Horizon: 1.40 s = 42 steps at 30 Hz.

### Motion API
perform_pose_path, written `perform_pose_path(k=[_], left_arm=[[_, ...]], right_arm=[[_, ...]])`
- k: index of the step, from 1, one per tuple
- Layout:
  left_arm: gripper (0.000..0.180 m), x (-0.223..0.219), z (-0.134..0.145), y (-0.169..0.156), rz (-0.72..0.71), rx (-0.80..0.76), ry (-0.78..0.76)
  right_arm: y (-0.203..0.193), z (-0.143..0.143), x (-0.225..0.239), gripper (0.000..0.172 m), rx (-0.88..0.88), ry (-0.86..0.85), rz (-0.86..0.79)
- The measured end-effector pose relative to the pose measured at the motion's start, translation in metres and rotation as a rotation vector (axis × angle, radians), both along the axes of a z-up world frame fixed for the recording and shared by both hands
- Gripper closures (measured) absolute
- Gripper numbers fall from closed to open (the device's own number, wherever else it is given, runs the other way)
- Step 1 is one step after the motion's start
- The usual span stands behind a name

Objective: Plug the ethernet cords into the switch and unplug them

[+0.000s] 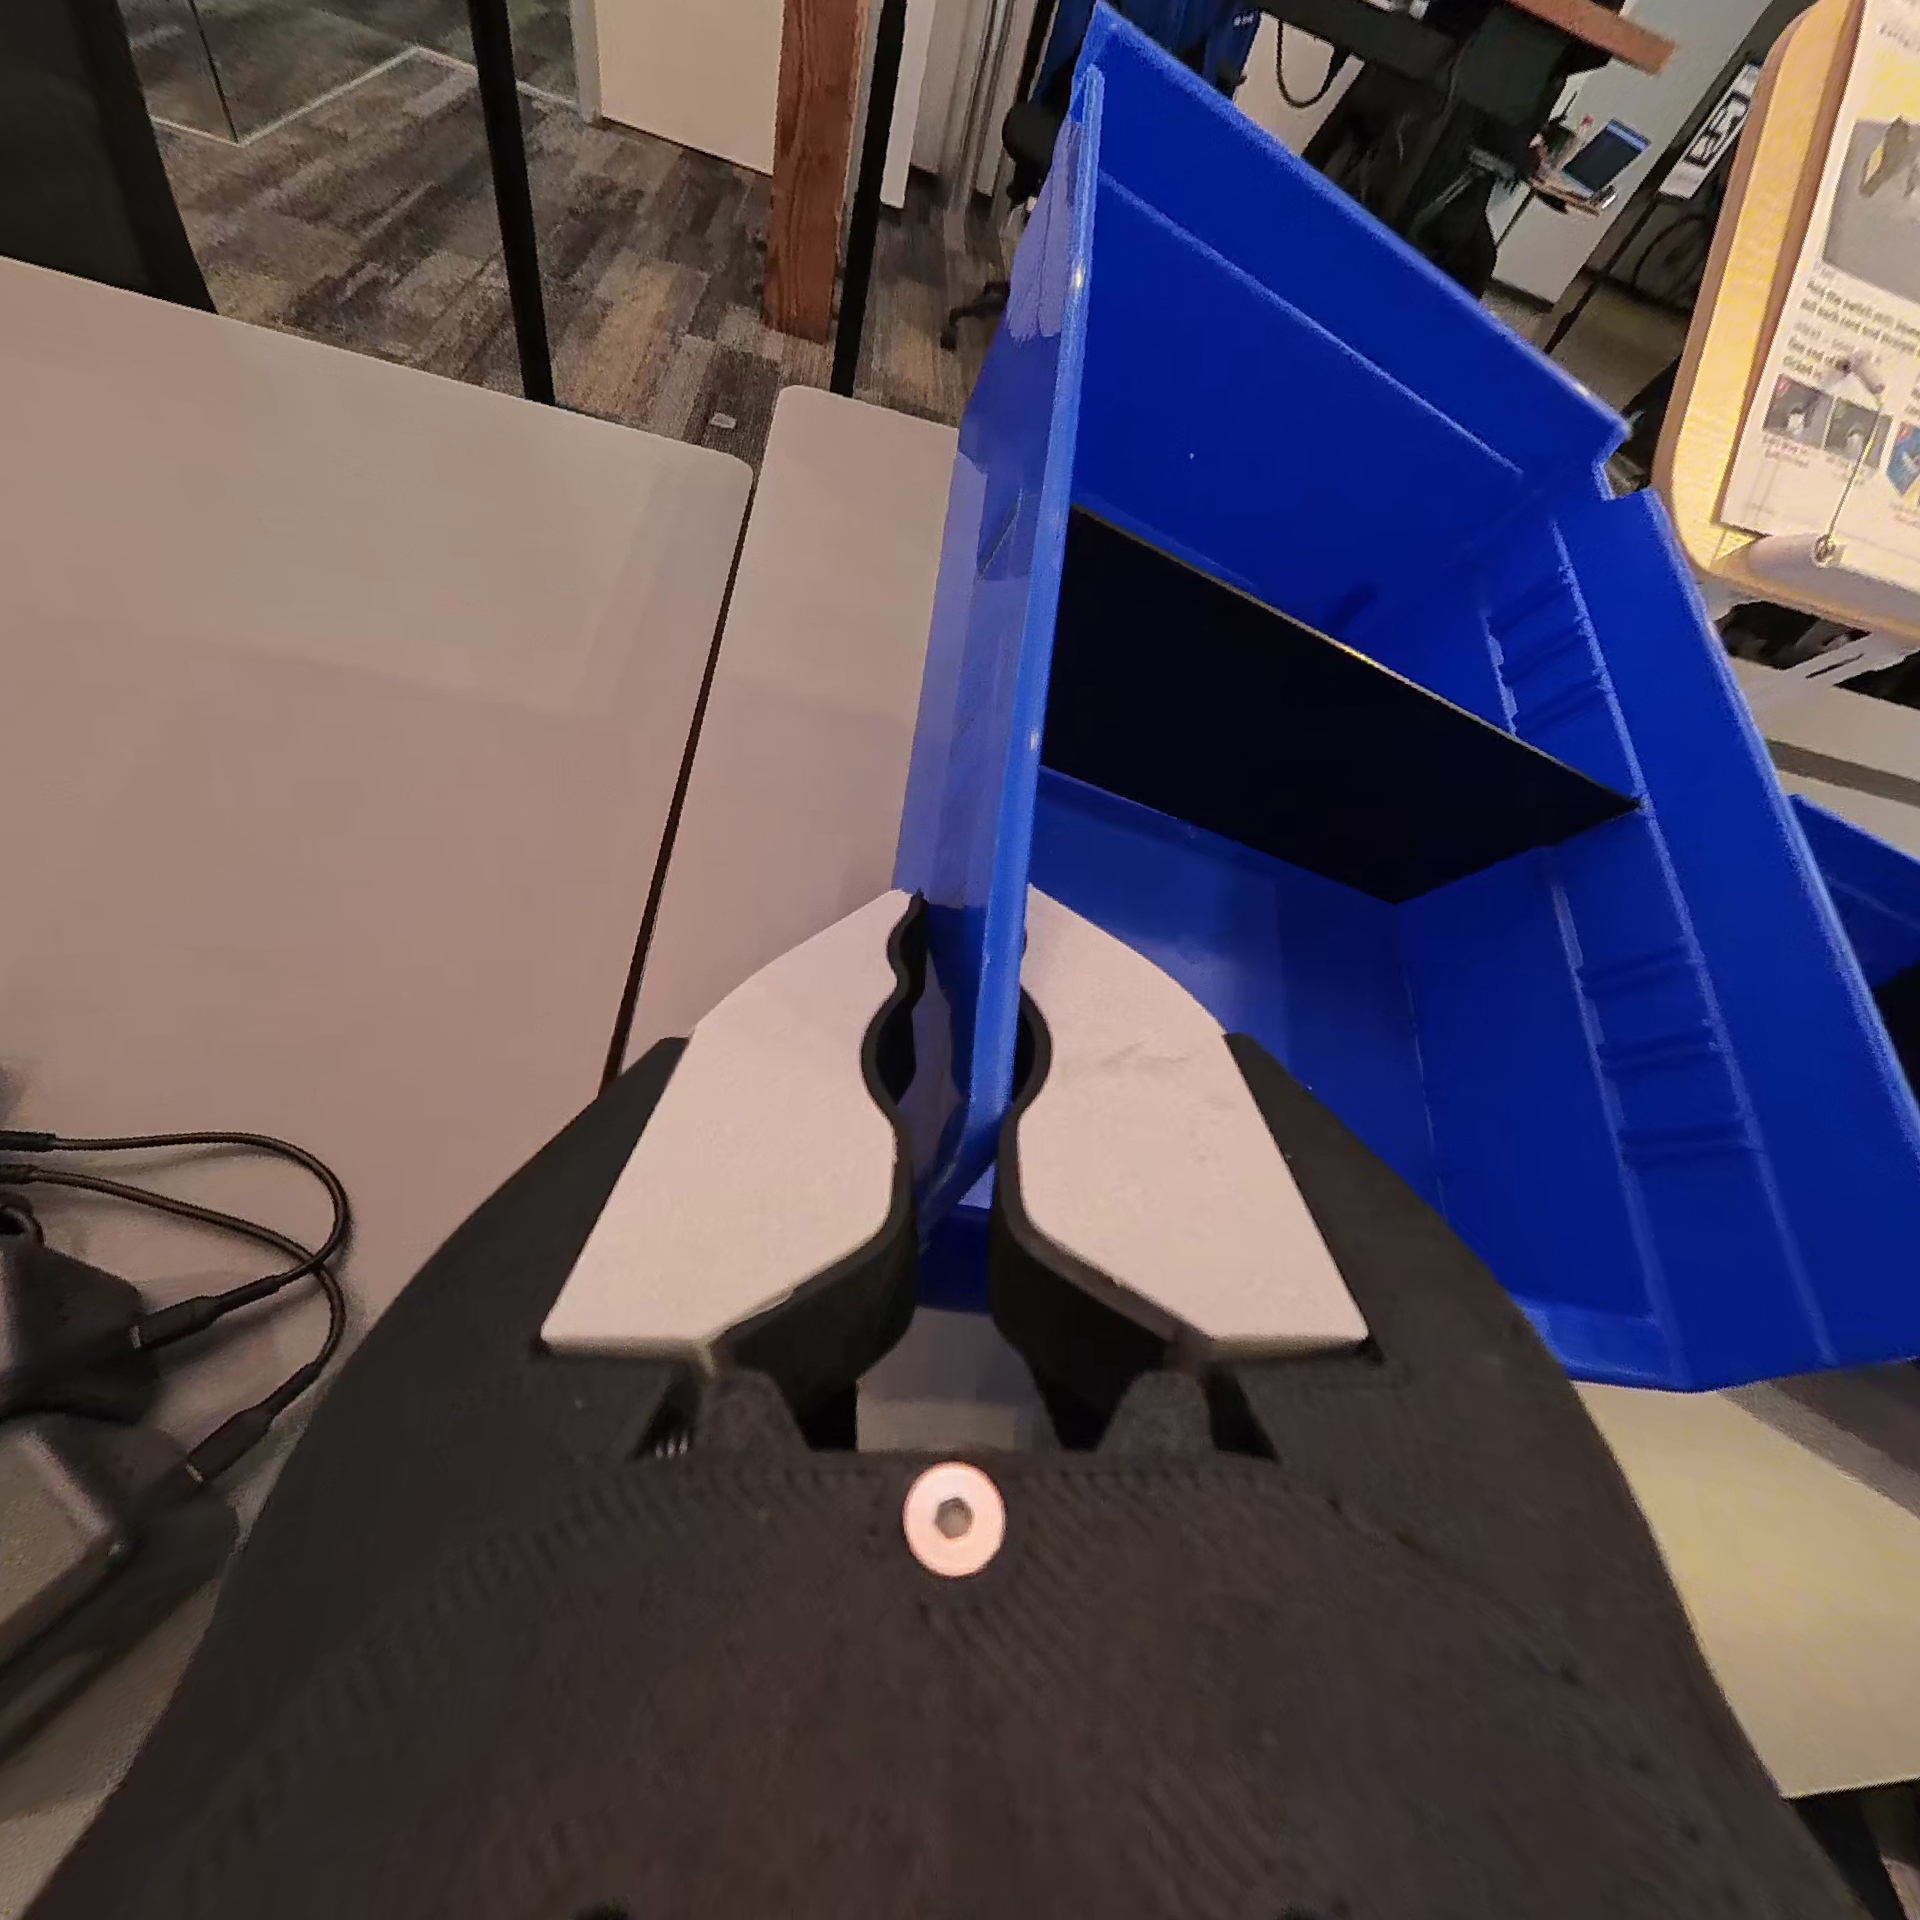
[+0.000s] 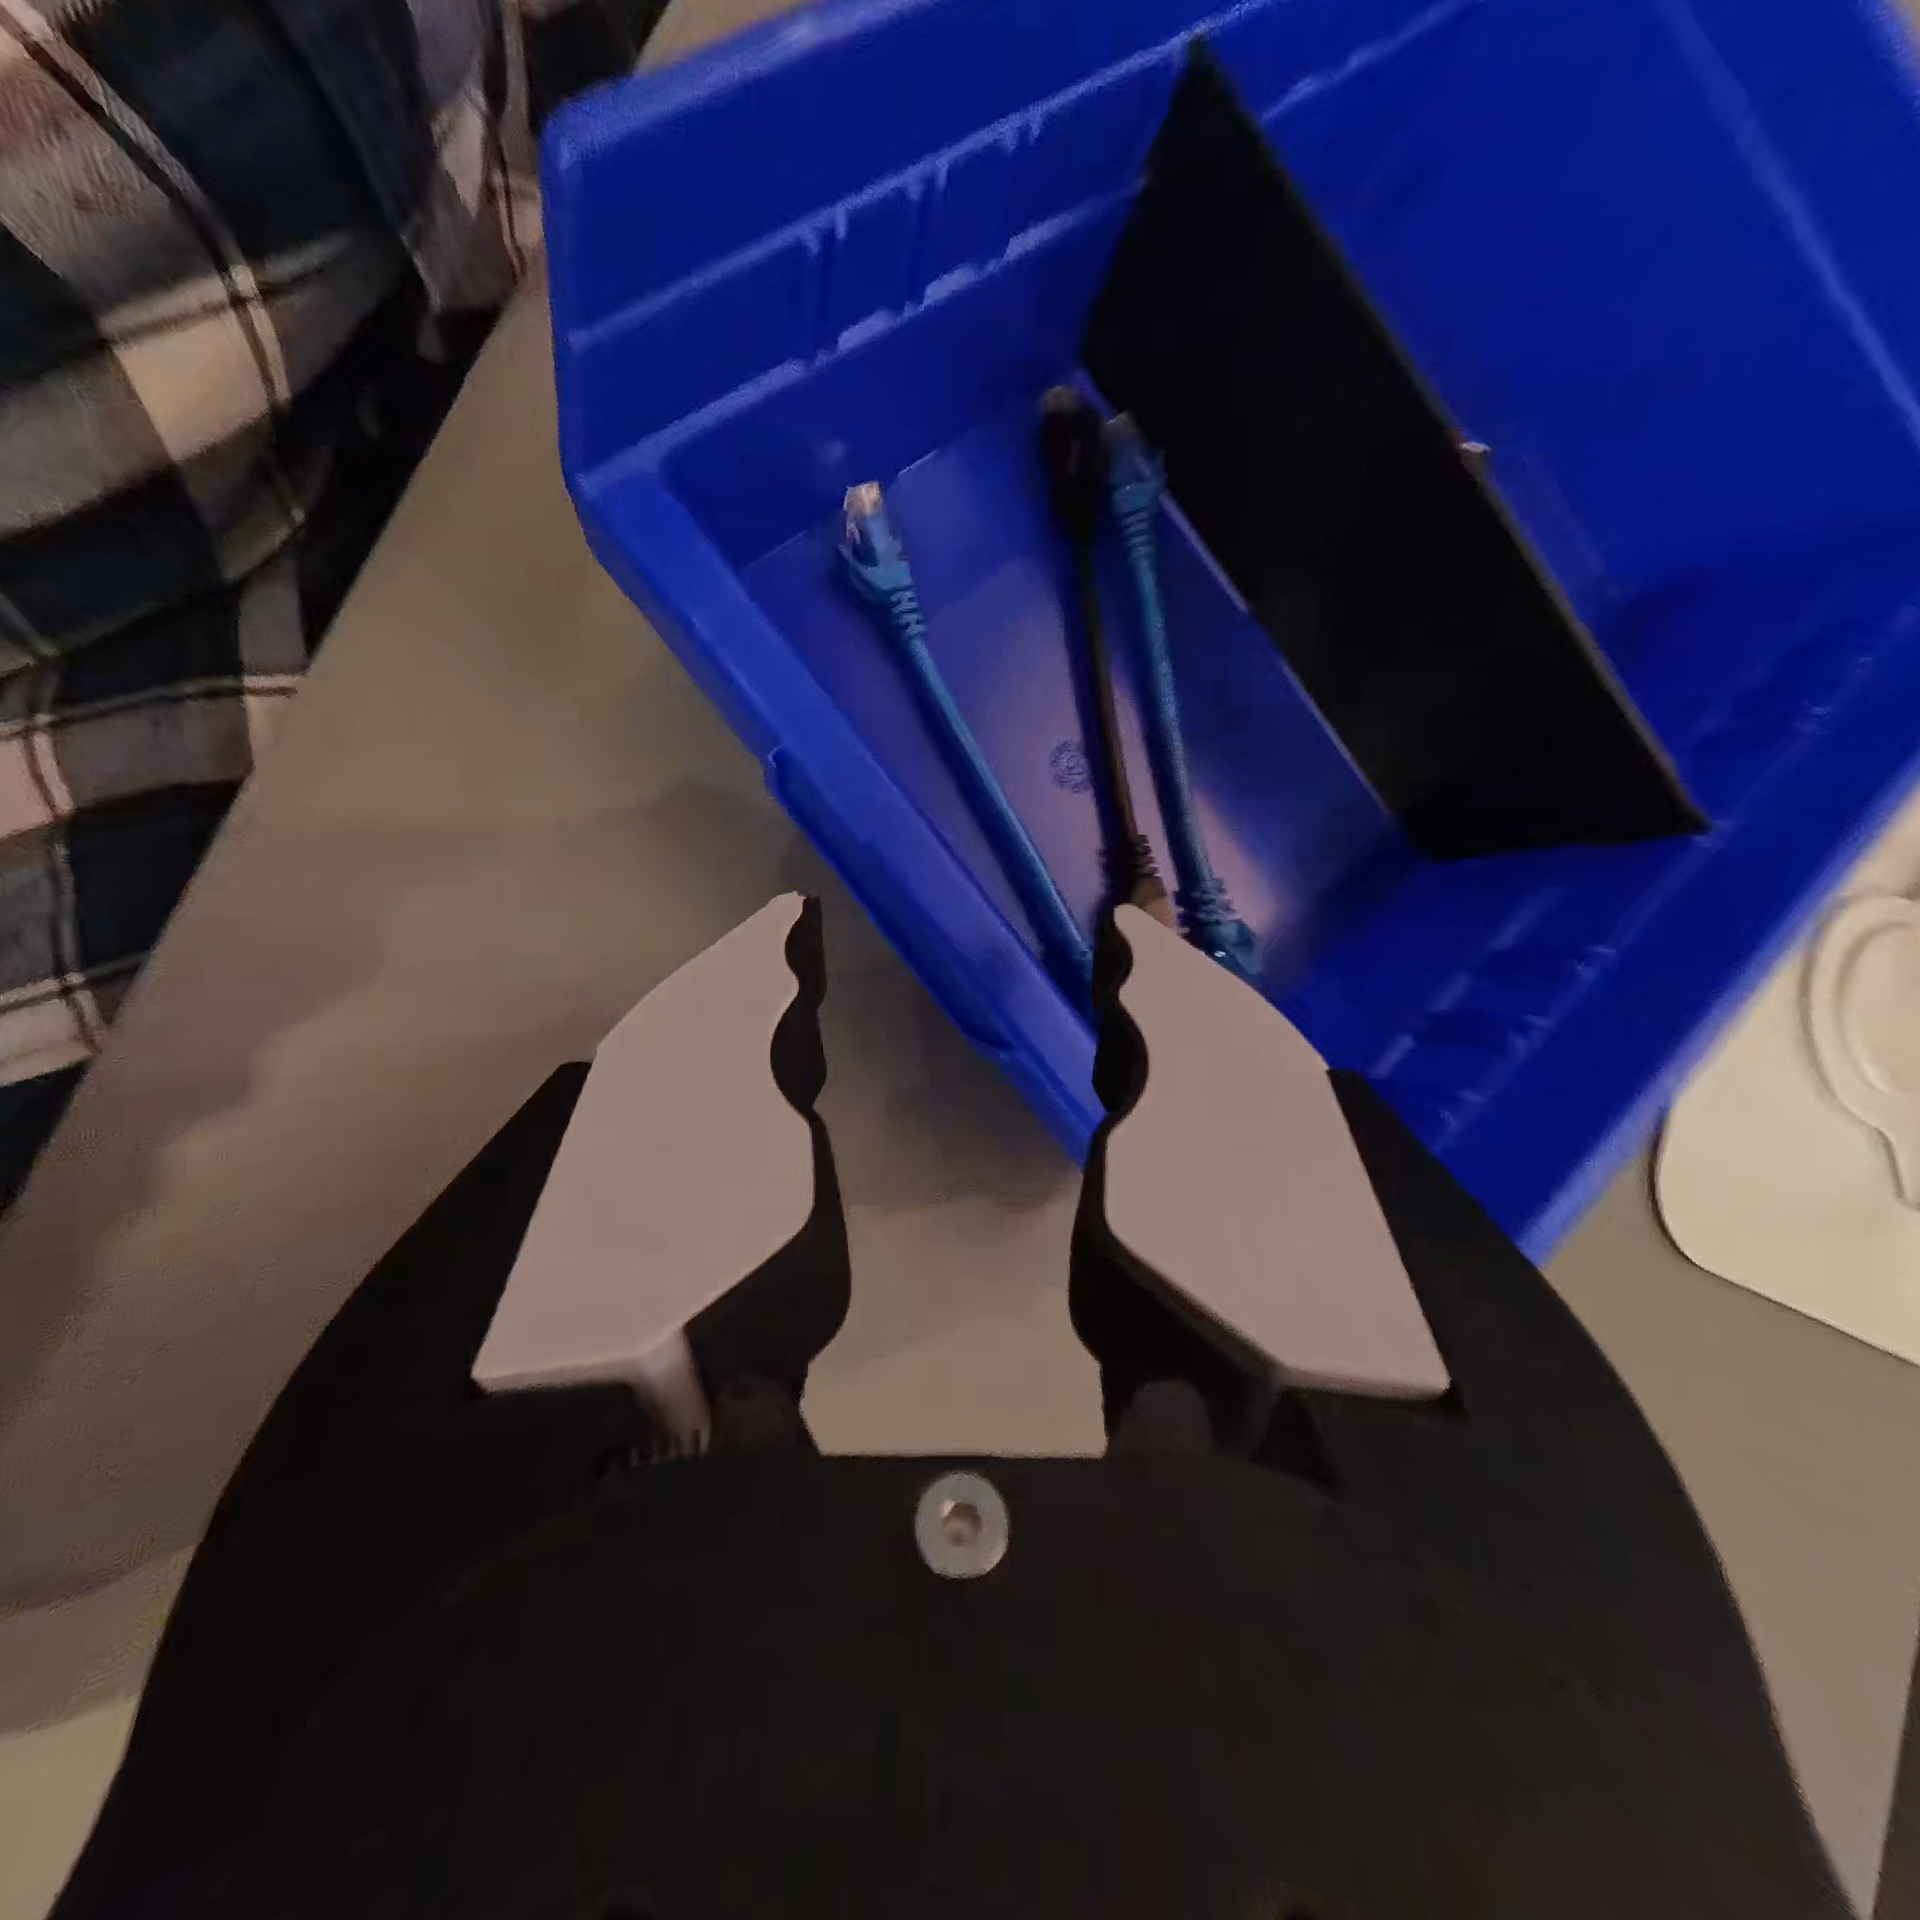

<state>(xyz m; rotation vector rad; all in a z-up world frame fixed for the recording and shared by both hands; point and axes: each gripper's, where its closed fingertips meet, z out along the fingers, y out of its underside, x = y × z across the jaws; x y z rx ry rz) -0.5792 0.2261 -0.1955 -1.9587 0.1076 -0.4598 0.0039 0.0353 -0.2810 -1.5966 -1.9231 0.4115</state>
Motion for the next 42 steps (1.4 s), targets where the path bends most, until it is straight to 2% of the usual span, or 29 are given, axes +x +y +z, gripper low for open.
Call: perform_pose_path(k=[4,5,7,10,13,18,21,31,37,42], left_arm=[[0.17,0.004,0.002,0.0,-0.006,0.001,0.008],[0.17,0.005,0.003,0.001,-0.006,0.004,0.011],[0.17,0.006,0.007,0.001,-0.005,0.019,-0.001],[0.172,0.005,0.012,0.002,-0.001,0.039,-0.026],[0.175,0.001,0.008,0.001,0.005,0.018,0.018],[0.176,0.0,0.007,0.001,-0.011,0.055,-0.018],[0.176,-0.003,0.016,-0.003,-0.002,0.082,-0.003],[0.176,-0.081,0.059,-0.042,0.182,0.228,-0.052],[0.176,-0.111,0.07,-0.065,0.264,0.263,-0.09],[0.176,-0.12,0.08,-0.075,0.289,0.295,-0.102]], right_arm=[[0.011,-0.035,-0.006,0.125,0.012,-0.099,0.058],[0.015,-0.035,-0.01,0.116,0.019,-0.08,0.067],[0.019,-0.035,-0.014,0.119,0.018,-0.09,0.093],[0.022,-0.036,-0.022,0.138,0.04,-0.135,0.154],[0.03,-0.036,-0.034,0.14,0.038,-0.142,0.185],[0.045,-0.037,-0.059,0.143,0.02,-0.147,0.222],[0.059,-0.037,-0.076,0.143,0.017,-0.153,0.217],[0.131,-0.037,-0.176,0.144,0.001,-0.138,0.085],[0.203,-0.038,-0.257,0.144,-0.01,-0.12,-0.155],[0.265,-0.038,-0.313,0.143,-0.012,-0.121,-0.325]])
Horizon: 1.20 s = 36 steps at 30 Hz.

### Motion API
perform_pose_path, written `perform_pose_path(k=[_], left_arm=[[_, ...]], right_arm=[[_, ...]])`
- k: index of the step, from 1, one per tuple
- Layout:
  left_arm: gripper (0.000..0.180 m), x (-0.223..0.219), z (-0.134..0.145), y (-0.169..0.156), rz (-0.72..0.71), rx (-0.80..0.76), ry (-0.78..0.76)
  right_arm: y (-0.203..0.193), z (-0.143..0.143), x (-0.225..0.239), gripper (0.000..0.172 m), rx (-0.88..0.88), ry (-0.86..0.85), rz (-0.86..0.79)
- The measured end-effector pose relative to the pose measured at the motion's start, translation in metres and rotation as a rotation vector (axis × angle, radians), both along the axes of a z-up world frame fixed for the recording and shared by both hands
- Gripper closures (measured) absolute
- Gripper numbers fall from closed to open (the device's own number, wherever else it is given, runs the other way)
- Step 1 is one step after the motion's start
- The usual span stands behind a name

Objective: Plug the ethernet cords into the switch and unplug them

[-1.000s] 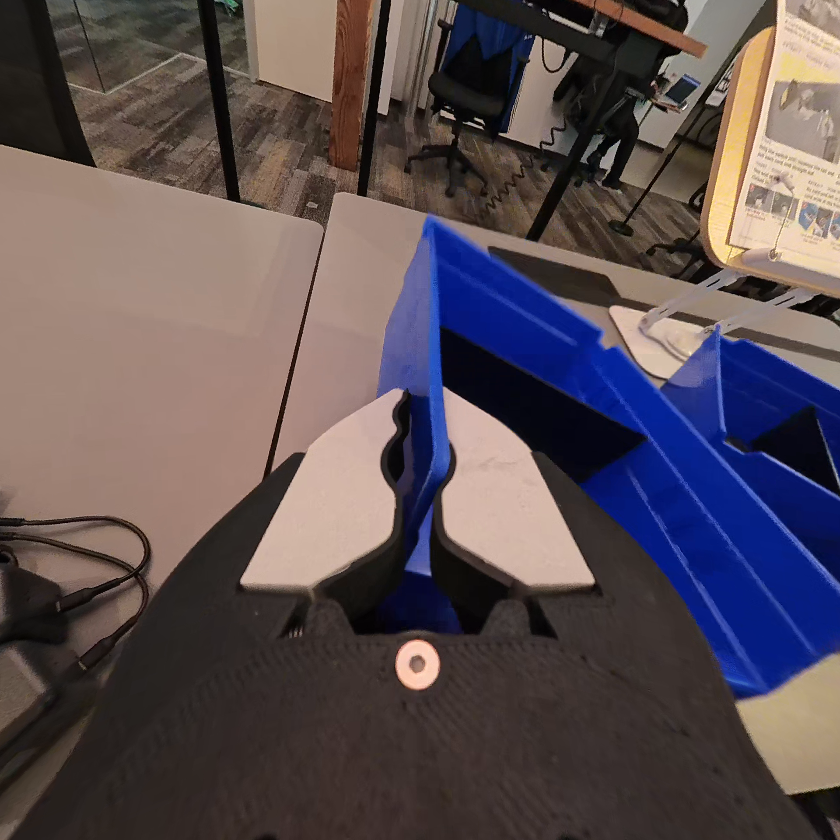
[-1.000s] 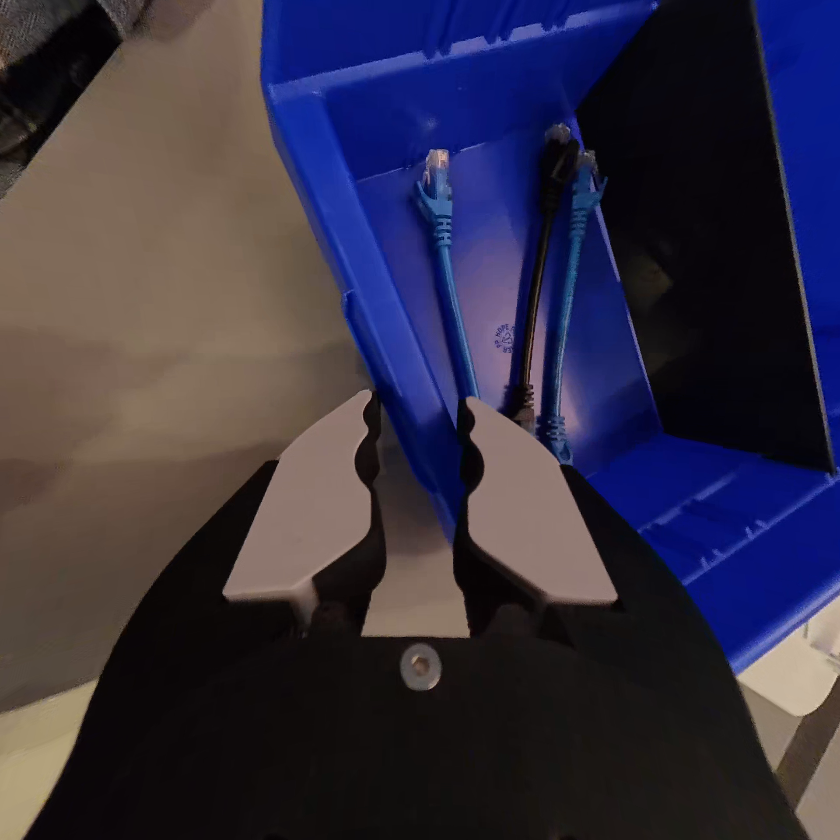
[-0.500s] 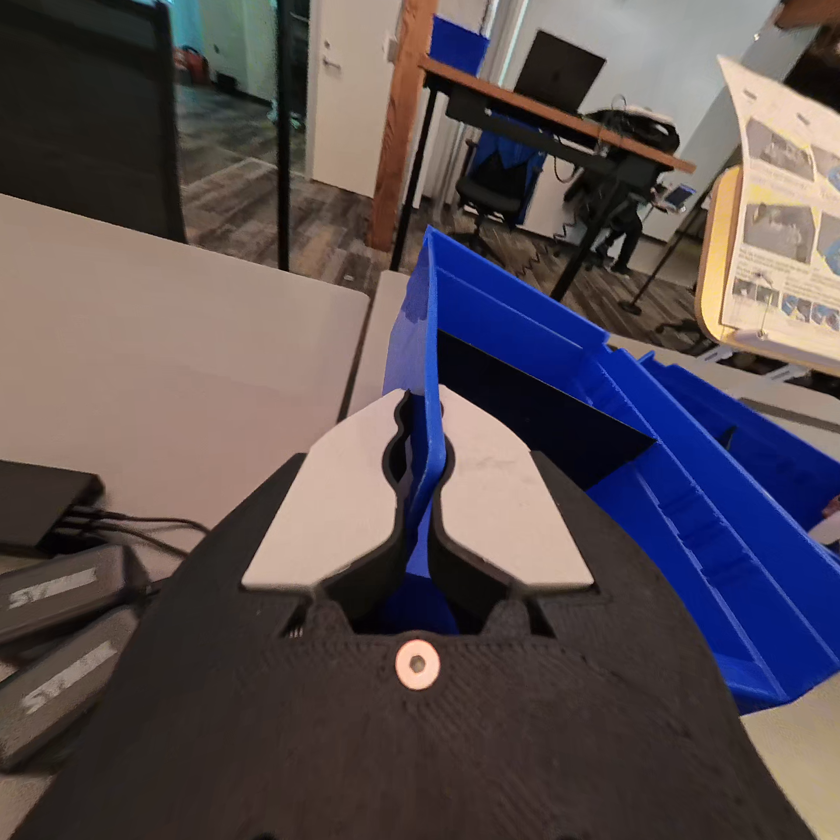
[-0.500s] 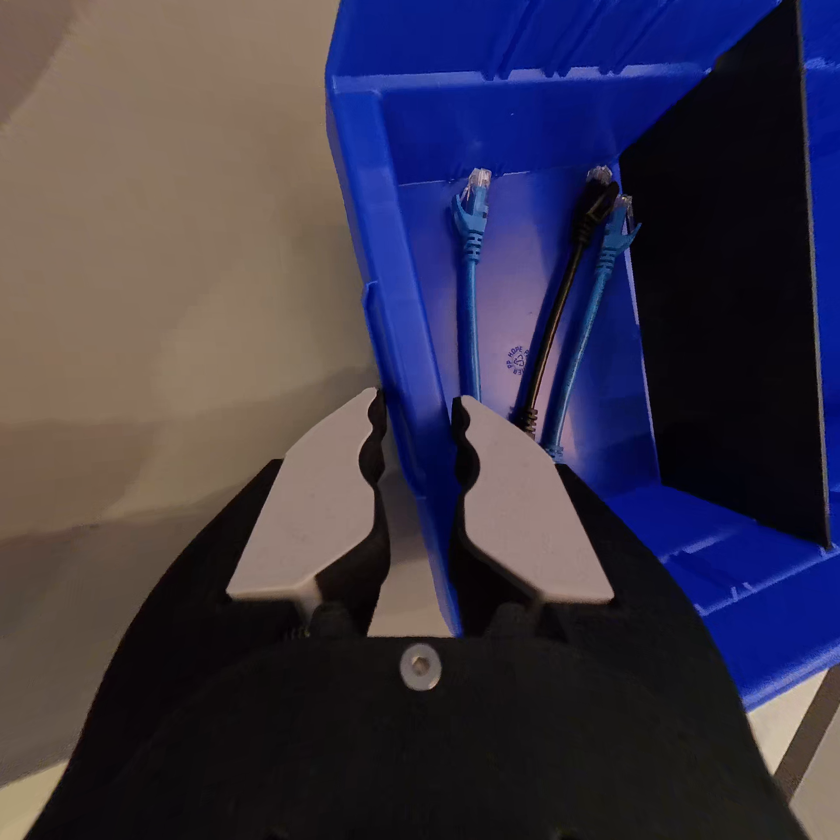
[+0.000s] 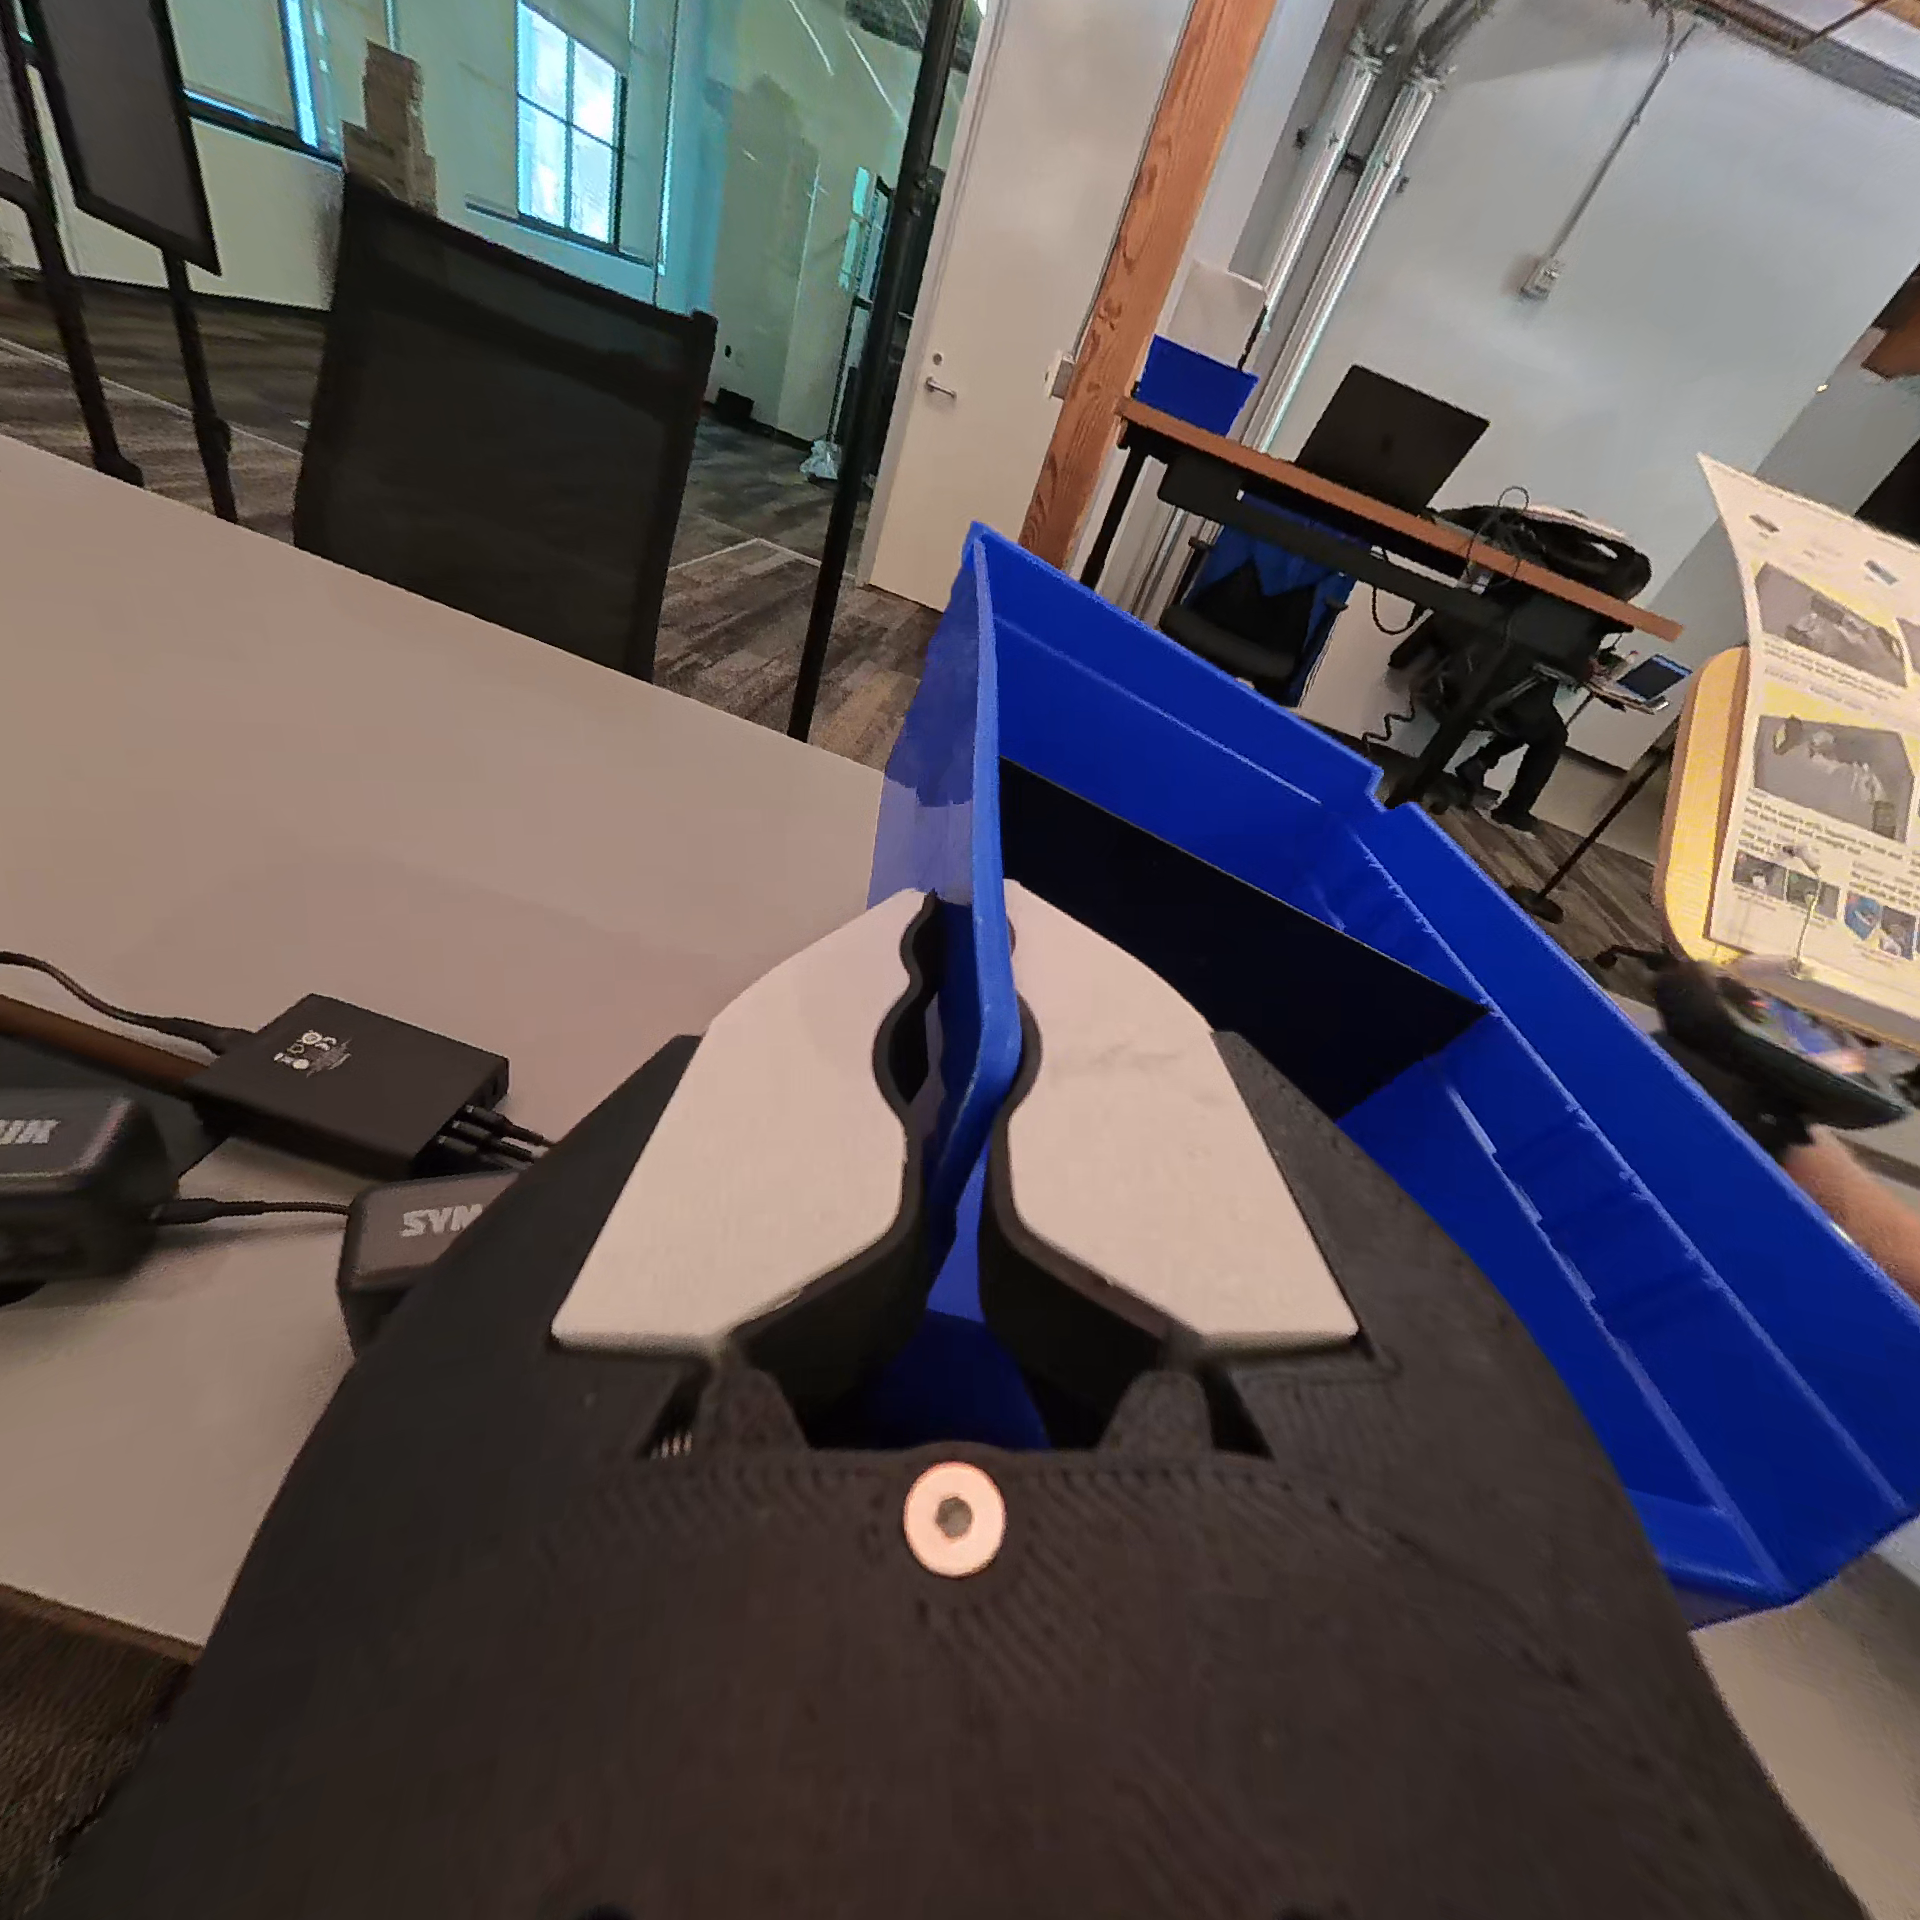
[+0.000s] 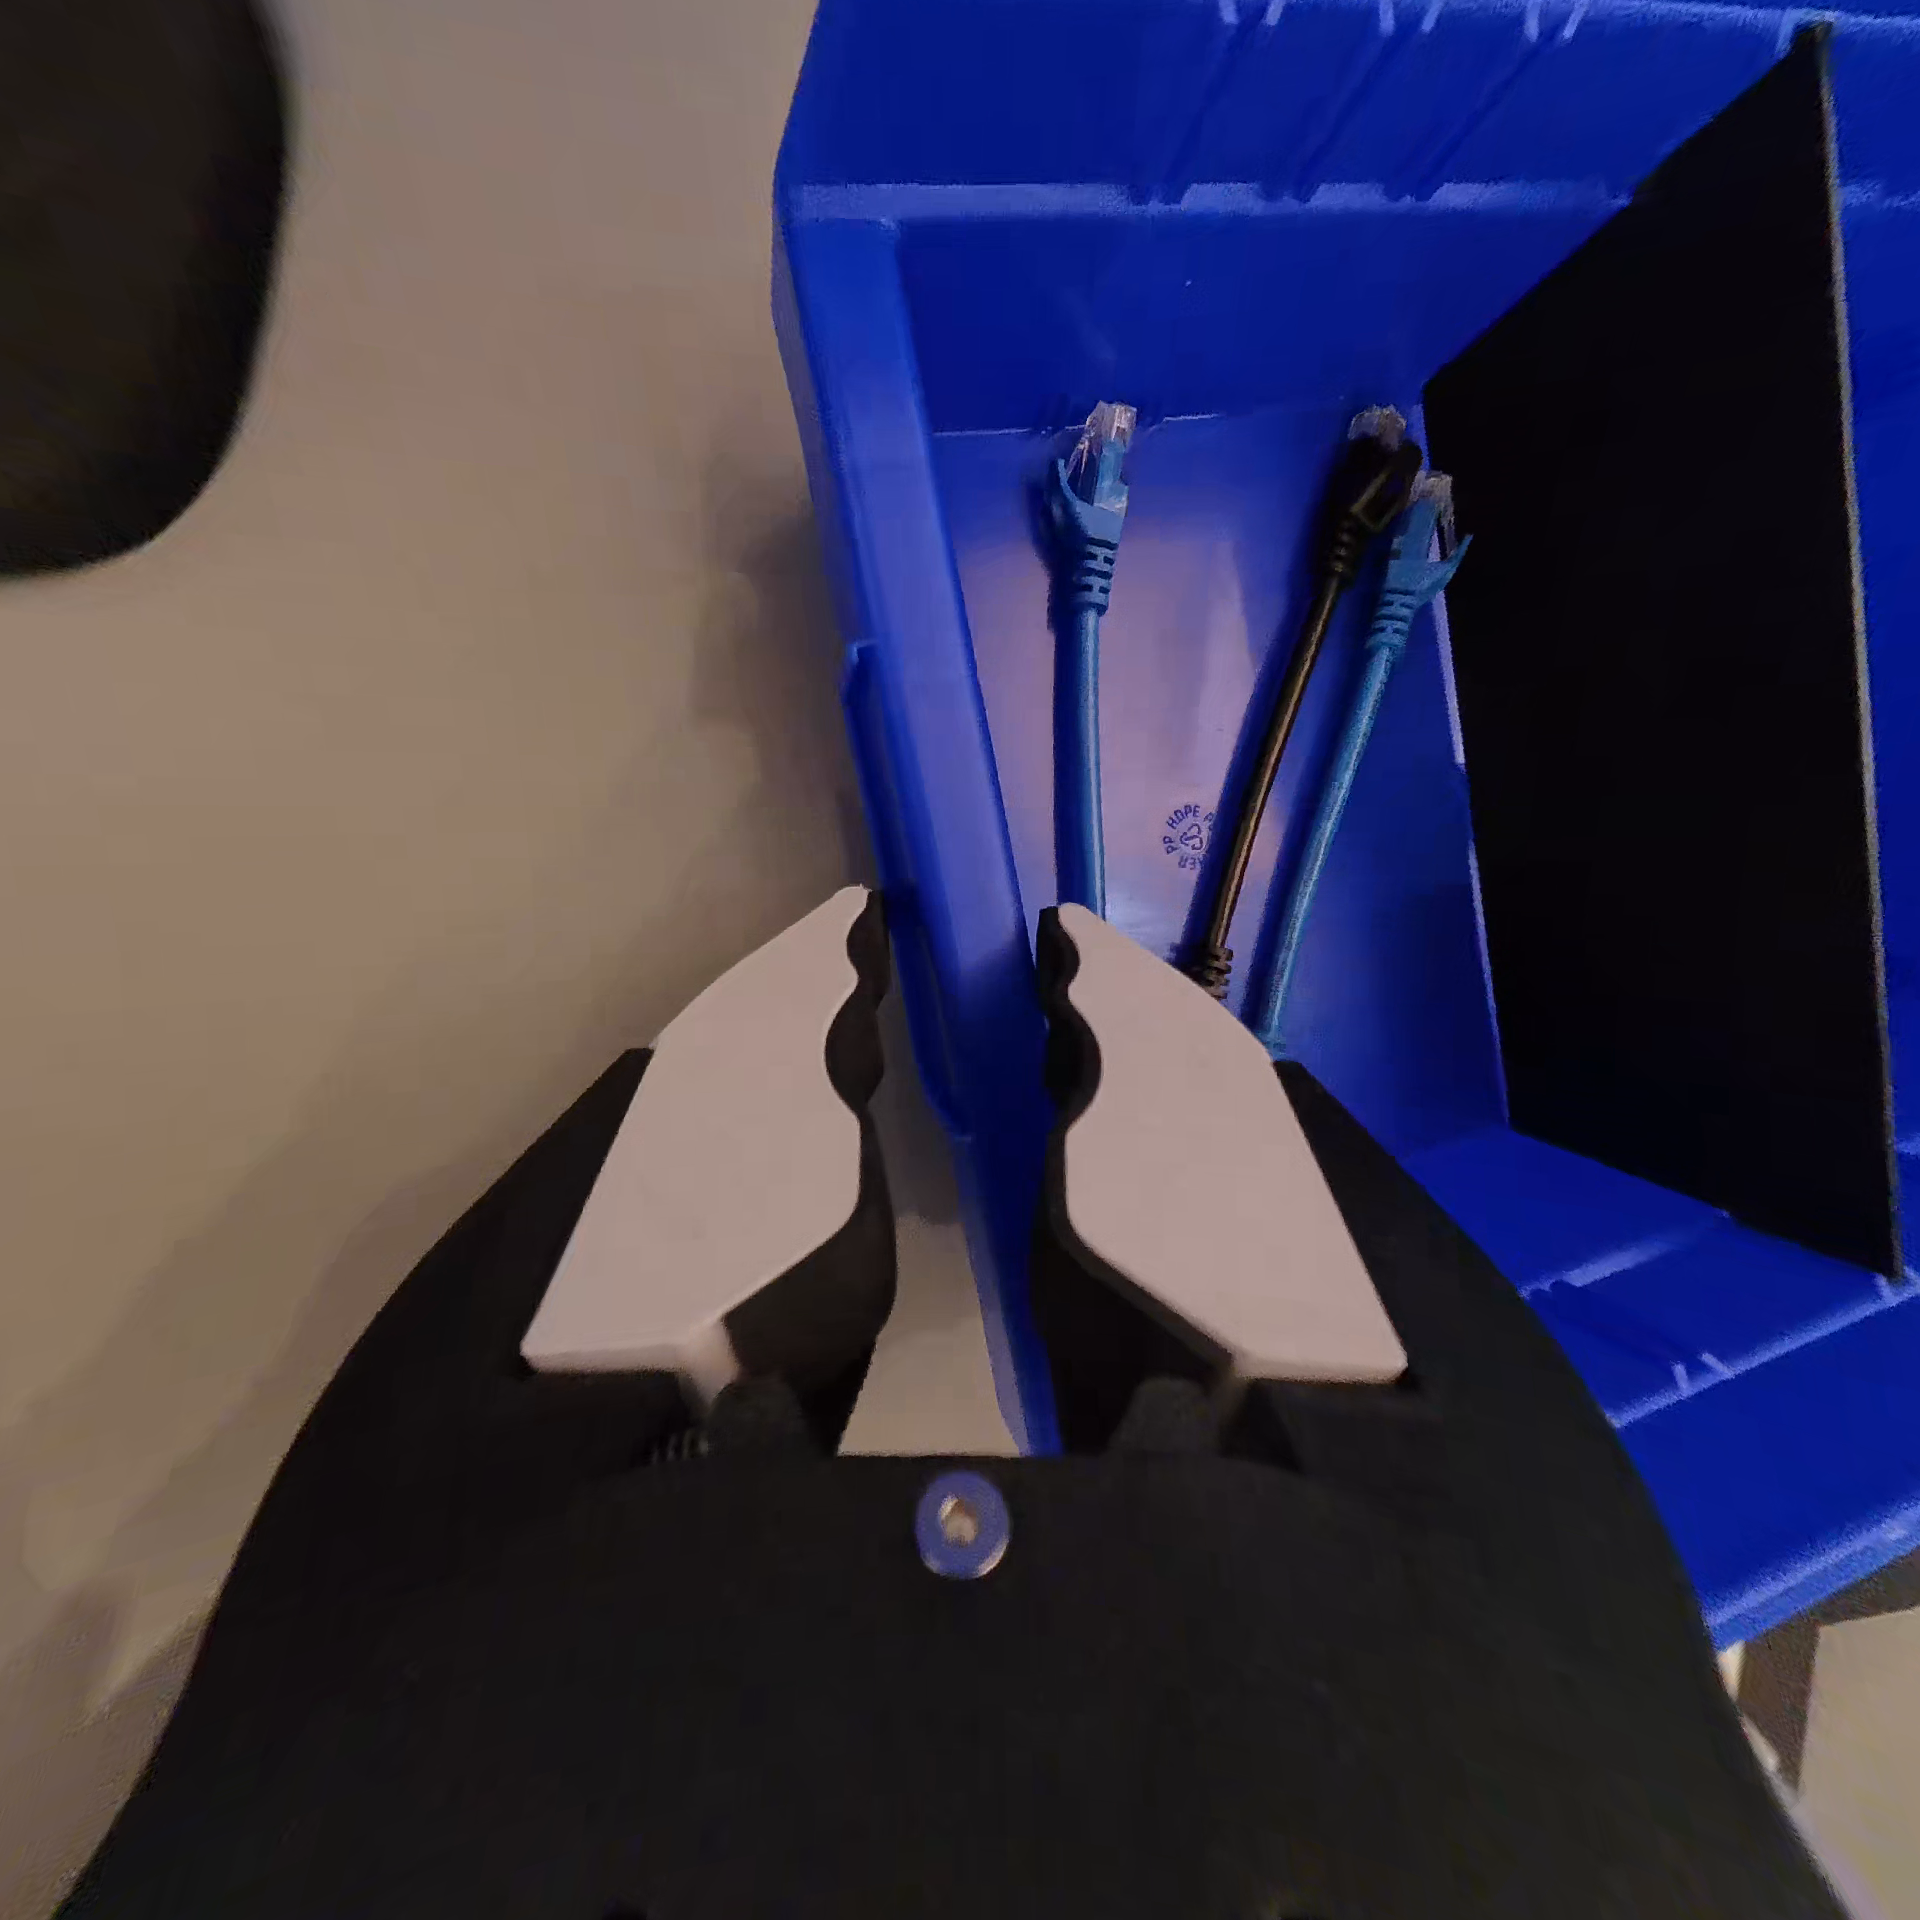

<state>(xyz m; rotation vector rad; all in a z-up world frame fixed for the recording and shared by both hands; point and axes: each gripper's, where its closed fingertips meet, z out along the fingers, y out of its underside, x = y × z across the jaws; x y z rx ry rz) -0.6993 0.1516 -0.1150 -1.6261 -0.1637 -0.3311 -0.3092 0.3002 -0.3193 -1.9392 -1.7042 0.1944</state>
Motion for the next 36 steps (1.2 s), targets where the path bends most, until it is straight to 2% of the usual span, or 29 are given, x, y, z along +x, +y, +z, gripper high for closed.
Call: perform_pose_path(k=[6,7,8,9,10,14,19,23,26,31,36], left_arm=[[0.175,0.006,0.016,-0.007,-0.012,0.046,-0.012],[0.176,0.009,0.018,-0.008,-0.021,0.053,-0.01],[0.176,0.012,0.02,-0.009,-0.03,0.06,-0.01],[0.175,0.016,0.022,-0.01,-0.044,0.067,-0.009],[0.175,0.021,0.024,-0.011,-0.068,0.071,-0.007],[0.175,0.059,0.026,-0.012,-0.254,0.065,0.023],[0.176,0.147,0.009,0.001,-0.535,0.0,0.06],[0.175,0.241,-0.021,0.017,-0.739,-0.09,0.09],[0.175,0.315,-0.046,0.022,-0.888,-0.162,0.122],[0.175,0.419,-0.087,0.028,-1.063,-0.257,0.102],[0.175,0.487,-0.108,0.041,-1.095,-0.292,0.021]], right_arm=[[0.05,0.0,-0.031,0.144,-0.042,0.004,-0.105],[0.052,0.005,-0.035,0.139,-0.043,0.034,-0.104],[0.053,0.013,-0.037,0.119,-0.015,0.077,-0.115],[0.051,0.023,-0.036,0.104,0.001,0.105,-0.125],[0.043,0.034,-0.034,0.099,-0.002,0.139,-0.122],[-0.014,0.072,0.012,0.112,-0.034,0.207,-0.089],[-0.085,0.103,0.134,0.131,-0.125,0.326,-0.185],[-0.125,0.123,0.239,0.133,-0.084,0.406,-0.365],[-0.152,0.128,0.293,0.133,-0.042,0.334,-0.445],[-0.203,0.124,0.342,0.131,-0.023,0.336,-0.542],[-0.245,0.113,0.353,0.129,-0.035,0.408,-0.594]])
